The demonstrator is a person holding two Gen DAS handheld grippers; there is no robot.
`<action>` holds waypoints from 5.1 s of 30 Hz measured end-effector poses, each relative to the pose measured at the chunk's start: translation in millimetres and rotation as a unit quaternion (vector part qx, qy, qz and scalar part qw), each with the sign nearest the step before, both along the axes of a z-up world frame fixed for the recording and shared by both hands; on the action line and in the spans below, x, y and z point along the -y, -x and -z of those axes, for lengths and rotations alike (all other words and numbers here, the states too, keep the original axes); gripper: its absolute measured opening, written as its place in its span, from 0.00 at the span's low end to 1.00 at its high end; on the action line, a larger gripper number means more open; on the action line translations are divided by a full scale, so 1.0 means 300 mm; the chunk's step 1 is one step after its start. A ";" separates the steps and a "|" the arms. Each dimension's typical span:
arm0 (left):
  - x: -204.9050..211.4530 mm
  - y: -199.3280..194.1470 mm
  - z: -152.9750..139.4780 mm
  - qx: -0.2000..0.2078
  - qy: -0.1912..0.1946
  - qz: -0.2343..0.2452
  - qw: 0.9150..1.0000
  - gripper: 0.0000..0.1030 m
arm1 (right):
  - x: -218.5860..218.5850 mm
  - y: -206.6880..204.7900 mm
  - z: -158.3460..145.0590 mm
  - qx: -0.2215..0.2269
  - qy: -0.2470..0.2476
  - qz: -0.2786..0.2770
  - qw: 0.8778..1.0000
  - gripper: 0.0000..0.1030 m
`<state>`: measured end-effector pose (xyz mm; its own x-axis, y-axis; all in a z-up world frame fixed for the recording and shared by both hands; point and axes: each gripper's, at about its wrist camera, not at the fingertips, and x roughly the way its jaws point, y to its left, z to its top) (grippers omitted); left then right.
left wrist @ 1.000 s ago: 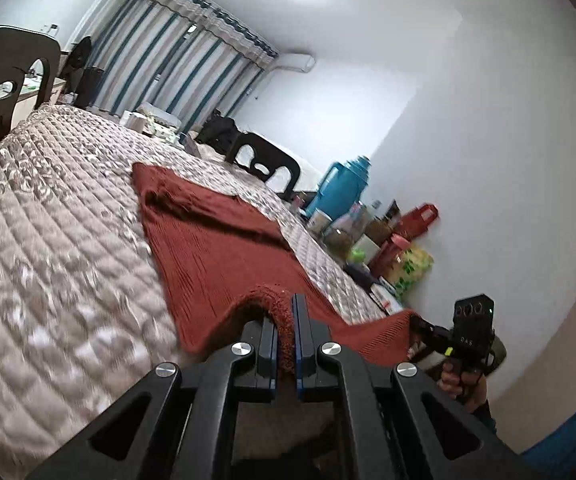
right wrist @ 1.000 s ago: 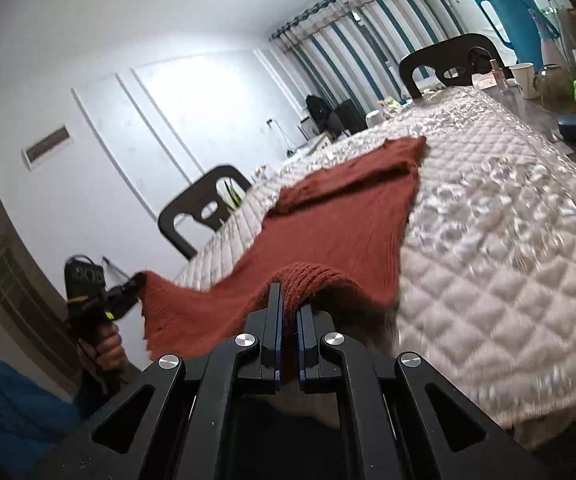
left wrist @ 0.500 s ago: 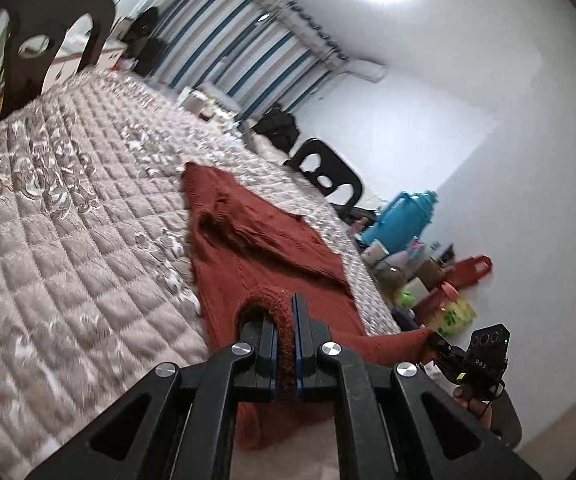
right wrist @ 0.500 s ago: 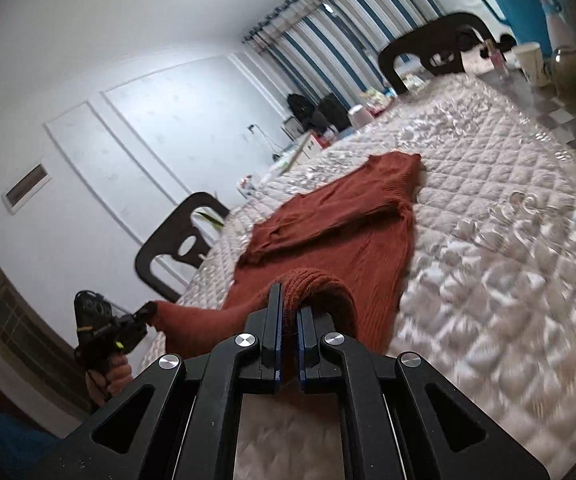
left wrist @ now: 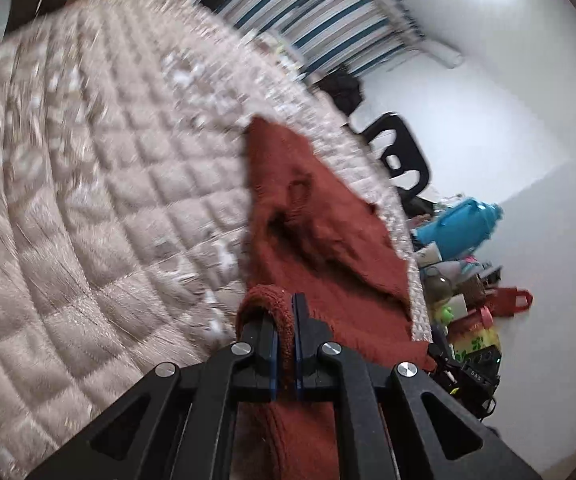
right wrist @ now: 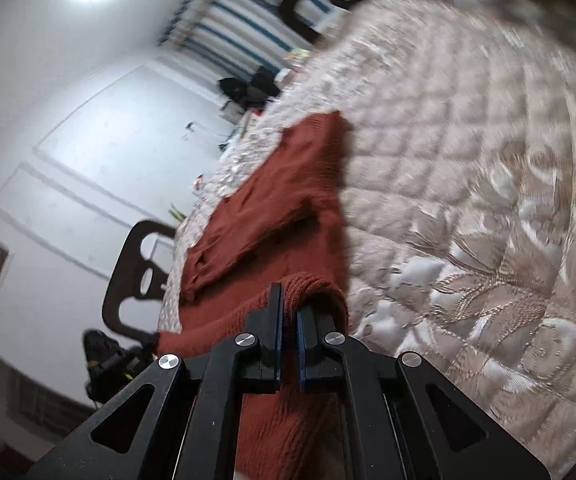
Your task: Fold small clothes
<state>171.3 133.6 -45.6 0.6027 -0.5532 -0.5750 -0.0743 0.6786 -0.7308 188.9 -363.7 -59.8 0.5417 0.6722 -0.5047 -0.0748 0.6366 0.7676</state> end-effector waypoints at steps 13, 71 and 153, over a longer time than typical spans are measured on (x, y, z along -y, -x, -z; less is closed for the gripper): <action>-0.038 -0.014 -0.032 0.028 0.040 -0.026 0.998 0.12 | 0.053 -0.038 -0.040 0.021 -0.066 0.054 0.996 0.18; 0.105 0.348 -0.152 0.112 -0.130 0.049 0.984 0.13 | -0.183 0.401 -0.165 0.156 0.251 -0.011 0.955 0.10; 0.565 0.346 -0.100 0.131 -0.240 0.243 0.931 0.41 | -0.529 0.444 -0.034 0.184 0.395 -0.155 0.887 0.14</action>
<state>67.5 -35.9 -15.5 0.5022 -0.5141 -0.6953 0.4642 0.8387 -0.2848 55.7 -205.0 -49.7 0.6192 0.3328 -0.7112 -0.4927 0.8699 -0.0219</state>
